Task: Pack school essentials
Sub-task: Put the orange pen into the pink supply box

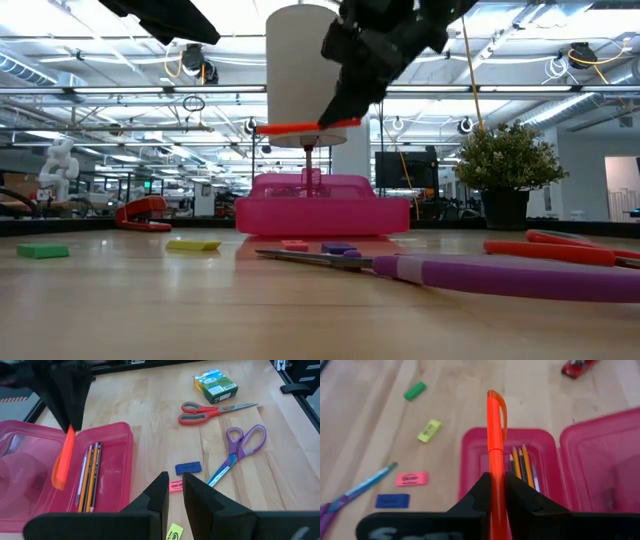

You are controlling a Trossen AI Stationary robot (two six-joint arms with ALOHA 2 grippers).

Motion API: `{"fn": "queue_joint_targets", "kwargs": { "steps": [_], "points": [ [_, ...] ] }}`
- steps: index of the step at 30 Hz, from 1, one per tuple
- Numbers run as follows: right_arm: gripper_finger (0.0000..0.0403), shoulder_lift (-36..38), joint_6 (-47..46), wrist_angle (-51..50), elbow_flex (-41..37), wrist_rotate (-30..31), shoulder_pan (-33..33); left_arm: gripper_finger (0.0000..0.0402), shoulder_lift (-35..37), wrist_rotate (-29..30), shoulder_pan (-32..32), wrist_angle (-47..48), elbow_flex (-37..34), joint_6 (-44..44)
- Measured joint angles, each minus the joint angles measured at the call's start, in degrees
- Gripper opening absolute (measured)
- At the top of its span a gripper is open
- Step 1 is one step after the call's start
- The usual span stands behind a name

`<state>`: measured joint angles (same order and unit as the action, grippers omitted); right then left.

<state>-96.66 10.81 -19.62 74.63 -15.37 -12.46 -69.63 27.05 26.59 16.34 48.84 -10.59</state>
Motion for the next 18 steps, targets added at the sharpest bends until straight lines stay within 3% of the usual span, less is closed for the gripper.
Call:
{"fn": "queue_joint_targets", "kwargs": {
  "steps": [18],
  "points": [
    [0.0025, -8.3, 4.8, 0.0, 0.0, 0.2, -4.1, 0.0058, 0.0, 0.0, 0.0, 0.1, 0.0, 0.4]
  ]
}}
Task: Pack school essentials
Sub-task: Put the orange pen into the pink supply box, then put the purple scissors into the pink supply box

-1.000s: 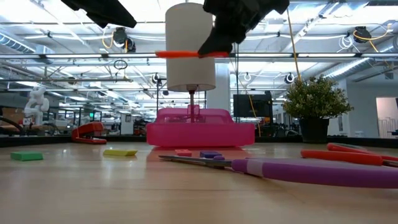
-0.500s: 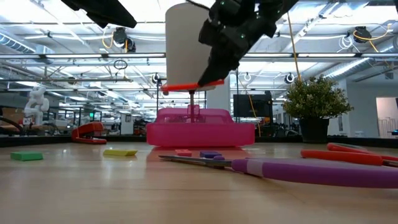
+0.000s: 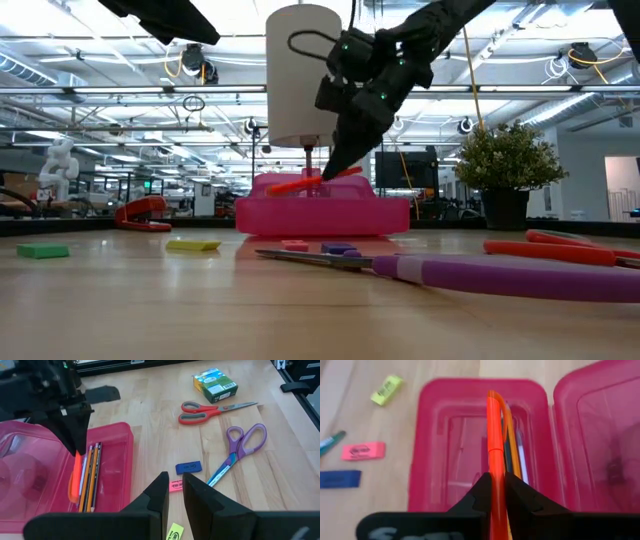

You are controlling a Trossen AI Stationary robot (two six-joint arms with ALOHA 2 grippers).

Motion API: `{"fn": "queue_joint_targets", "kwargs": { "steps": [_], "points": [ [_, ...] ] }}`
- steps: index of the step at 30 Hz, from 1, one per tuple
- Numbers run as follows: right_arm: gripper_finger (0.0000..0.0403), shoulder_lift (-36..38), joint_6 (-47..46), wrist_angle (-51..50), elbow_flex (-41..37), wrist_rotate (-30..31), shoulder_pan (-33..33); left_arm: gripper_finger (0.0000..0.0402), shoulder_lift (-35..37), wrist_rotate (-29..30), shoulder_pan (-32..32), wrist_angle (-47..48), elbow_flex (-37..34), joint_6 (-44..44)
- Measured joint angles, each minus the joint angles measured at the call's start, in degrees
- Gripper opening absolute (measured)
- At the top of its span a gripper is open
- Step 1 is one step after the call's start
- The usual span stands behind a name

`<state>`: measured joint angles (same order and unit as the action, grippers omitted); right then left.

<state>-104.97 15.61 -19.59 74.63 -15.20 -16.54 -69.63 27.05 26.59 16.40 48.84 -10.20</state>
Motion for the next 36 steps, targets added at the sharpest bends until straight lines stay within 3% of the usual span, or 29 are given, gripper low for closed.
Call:
{"fn": "queue_joint_targets", "kwargs": {
  "steps": [11, 16, 36],
  "points": [
    [0.0025, -4.0, 2.2, 1.2, 0.0, 0.4, -0.8, 0.0058, 0.0, 0.0, 0.0, 0.0, 0.0, 0.0],
    [0.0026, -4.8, 3.3, 1.4, 0.0, 3.3, -0.8, 0.0058, 0.0, 0.0, 0.0, 0.0, 0.0, 0.1],
    [0.0093, -3.9, 1.4, -1.1, -0.1, 7.3, 0.7, 0.0058, 0.0, 0.0, 0.0, 0.0, 0.0, 0.6]
  ]
}}
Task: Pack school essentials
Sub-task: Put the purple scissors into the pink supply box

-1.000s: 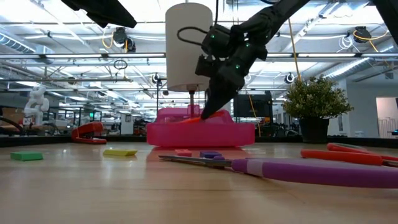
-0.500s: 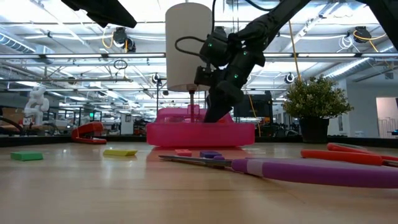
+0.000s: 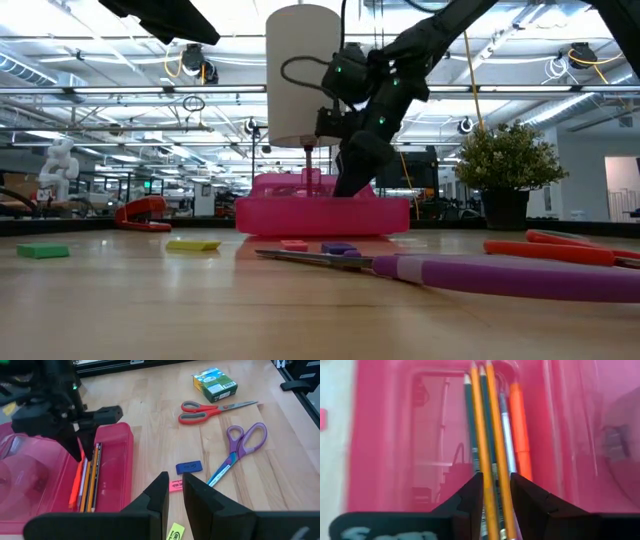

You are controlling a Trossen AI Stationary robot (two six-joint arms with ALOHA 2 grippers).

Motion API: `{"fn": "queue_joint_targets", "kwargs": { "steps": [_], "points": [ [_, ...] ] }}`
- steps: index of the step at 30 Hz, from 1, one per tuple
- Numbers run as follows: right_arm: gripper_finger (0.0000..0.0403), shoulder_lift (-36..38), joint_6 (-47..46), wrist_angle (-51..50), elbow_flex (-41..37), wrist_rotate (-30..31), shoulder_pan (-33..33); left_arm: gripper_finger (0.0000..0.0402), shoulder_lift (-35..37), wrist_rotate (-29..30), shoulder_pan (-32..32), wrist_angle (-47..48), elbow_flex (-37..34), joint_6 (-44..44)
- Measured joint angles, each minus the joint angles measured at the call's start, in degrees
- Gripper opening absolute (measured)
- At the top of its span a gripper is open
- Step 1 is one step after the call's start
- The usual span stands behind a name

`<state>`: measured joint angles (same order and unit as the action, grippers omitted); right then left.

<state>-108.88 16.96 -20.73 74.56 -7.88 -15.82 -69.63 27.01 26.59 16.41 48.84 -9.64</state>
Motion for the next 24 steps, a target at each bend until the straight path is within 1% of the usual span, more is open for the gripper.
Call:
{"fn": "queue_joint_targets", "kwargs": {
  "steps": [6, 11, 13, 19, 24],
  "points": [
    [0.0112, 5.1, -4.7, -5.0, 0.0, 8.2, 6.6, 0.0058, 0.0, 0.0, 0.0, -0.2, 0.0, 0.0],
    [0.0130, 11.0, -11.2, -8.0, 0.0, 13.9, 13.0, 0.0058, 0.0, 0.0, 0.0, -0.3, 0.0, 0.0],
    [0.0136, 13.4, -14.1, -8.7, 0.0, 14.3, 15.3, 0.0058, 0.0, 0.0, 0.0, -0.3, 0.0, 0.0],
    [0.0151, 19.6, -21.6, -13.6, 0.0, 18.3, 22.0, 0.0058, 0.0, -0.1, 0.0, -0.5, 0.0, 0.0],
    [0.0153, 22.9, -27.4, -17.5, 0.0, 18.8, 25.8, 0.0058, 0.0, -0.1, 0.0, -0.5, 0.0, -0.1]
  ]
}}
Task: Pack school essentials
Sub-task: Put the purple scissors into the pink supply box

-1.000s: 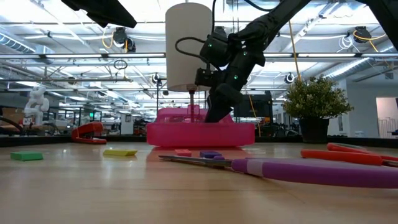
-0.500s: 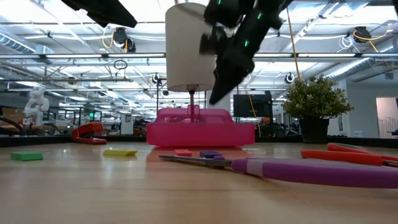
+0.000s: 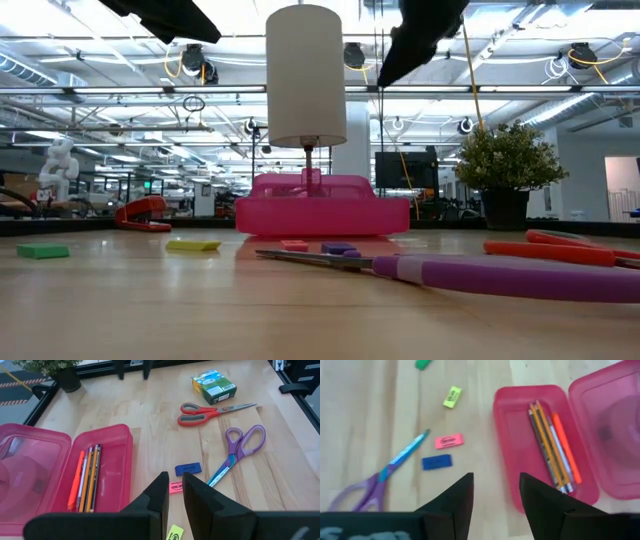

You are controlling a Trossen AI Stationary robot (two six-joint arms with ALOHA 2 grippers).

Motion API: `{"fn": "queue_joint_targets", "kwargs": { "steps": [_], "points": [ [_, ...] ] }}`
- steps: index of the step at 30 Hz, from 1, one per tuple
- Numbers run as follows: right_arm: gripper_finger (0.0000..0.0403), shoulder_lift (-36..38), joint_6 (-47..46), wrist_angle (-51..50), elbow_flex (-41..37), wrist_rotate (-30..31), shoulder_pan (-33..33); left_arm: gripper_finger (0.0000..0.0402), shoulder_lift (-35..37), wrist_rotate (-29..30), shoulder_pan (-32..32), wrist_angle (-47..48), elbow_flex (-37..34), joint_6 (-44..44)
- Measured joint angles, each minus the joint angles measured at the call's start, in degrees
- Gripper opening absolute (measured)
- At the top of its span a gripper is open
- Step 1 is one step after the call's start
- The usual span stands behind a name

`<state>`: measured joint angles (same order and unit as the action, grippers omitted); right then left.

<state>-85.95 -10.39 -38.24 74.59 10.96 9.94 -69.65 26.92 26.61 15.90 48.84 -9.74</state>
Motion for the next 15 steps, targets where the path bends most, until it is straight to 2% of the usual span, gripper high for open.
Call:
{"fn": "queue_joint_targets", "kwargs": {
  "steps": [15],
  "points": [
    [0.0153, 1.1, -14.9, -4.6, 0.0, -0.3, 11.9, 0.0058, 0.0, 0.0, -0.1, -0.4, 0.0, 0.5]
  ]
}}
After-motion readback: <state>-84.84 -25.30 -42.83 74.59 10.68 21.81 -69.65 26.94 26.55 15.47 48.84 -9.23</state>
